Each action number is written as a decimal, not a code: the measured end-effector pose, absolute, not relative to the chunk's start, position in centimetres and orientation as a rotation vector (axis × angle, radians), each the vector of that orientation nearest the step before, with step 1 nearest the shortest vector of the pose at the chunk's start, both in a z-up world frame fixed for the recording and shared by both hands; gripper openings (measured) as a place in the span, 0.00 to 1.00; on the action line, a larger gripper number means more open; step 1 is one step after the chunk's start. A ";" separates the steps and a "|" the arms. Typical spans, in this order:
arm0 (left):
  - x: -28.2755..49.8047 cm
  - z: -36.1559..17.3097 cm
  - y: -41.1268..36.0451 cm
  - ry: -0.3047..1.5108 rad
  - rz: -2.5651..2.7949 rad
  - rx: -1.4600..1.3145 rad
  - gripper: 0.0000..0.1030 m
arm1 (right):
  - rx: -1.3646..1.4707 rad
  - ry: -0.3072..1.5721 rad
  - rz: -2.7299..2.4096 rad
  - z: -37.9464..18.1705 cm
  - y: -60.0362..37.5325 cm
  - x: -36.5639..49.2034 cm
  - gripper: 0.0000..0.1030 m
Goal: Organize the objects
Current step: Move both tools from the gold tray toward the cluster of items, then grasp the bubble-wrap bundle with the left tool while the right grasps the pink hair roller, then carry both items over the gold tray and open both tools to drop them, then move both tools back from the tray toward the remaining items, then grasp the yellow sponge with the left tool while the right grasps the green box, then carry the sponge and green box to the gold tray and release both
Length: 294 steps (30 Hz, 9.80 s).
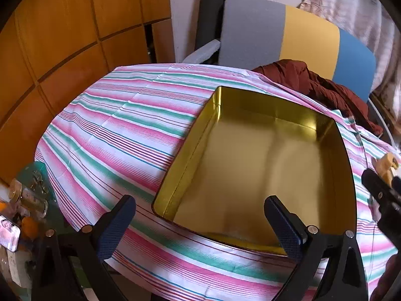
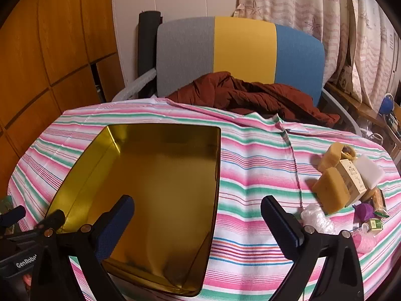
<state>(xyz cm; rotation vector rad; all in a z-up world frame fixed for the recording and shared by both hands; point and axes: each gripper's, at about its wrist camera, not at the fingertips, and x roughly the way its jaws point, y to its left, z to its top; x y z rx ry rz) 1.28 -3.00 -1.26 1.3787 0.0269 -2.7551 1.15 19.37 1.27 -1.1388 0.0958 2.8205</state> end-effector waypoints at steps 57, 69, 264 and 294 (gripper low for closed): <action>4.0 0.2 15.8 -0.406 -3.180 1.552 1.00 | -0.965 0.288 2.426 -2.0 41.2 13.7 0.85; 4.4 -2.5 24.9 -0.519 -3.265 1.883 1.00 | -1.004 0.445 2.362 -5.9 47.4 15.4 0.85; 2.7 -3.0 26.0 -0.127 -3.564 1.764 0.60 | -0.875 0.250 2.647 -4.8 41.0 12.2 0.74; -2.3 -1.3 5.0 0.356 -3.290 1.412 0.60 | -0.975 0.076 3.048 0.9 25.1 3.7 0.74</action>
